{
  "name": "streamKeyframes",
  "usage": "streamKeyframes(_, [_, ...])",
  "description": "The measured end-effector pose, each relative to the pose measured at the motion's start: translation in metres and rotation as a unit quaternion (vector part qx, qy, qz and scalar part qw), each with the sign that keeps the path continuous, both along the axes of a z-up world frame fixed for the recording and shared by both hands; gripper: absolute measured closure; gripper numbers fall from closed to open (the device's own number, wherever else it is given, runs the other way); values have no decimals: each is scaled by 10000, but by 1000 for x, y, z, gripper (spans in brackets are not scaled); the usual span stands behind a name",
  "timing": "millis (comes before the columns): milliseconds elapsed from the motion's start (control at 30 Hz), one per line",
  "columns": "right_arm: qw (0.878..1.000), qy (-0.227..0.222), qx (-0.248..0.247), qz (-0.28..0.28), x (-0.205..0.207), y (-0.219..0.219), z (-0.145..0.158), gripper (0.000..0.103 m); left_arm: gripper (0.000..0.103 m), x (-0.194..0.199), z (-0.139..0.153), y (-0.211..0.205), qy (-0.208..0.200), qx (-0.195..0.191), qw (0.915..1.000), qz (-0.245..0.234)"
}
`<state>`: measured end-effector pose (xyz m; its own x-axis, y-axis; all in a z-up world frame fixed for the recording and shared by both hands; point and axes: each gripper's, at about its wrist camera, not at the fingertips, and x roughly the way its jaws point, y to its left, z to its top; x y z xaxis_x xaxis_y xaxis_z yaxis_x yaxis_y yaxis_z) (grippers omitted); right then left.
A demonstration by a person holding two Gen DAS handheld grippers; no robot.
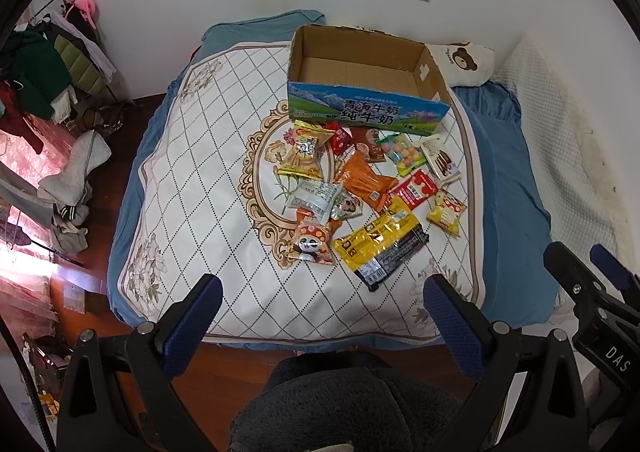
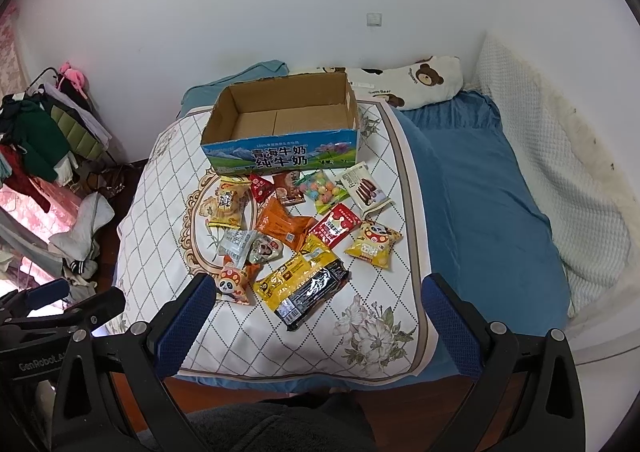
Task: Organize snacks
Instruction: 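Grasp the orange panda bag with the left tool while the right tool grasps the yellow-black pack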
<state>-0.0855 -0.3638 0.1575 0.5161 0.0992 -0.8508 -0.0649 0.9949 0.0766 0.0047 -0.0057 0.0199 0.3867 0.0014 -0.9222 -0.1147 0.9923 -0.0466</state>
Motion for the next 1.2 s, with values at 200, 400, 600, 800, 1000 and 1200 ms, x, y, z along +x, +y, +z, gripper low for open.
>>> streamKeyframes(200, [9946,709,665,-365,41,-4,-72,0,0,35,-53,22,285,407,9981,375])
streamKeyframes(400, [9710,1795,1271,-931,88,0,-200,0,0,74,-139,49,982,968,9897,372])
streamKeyframes(600, [9439,2501,1529,-1521,121,15,-312,0,0,106,-209,61,1531,1124,9817,101])
streamKeyframes(800, [9347,2868,1179,-1738,149,45,-373,0,0,143,-254,56,1939,891,9767,-224])
streamKeyframes(1000, [9417,2979,701,-1396,161,69,-401,4,0,159,-277,47,2150,771,9727,-407])
streamKeyframes(1200, [9543,2912,-581,351,149,106,-407,6,0,159,-302,34,2503,363,9656,-611])
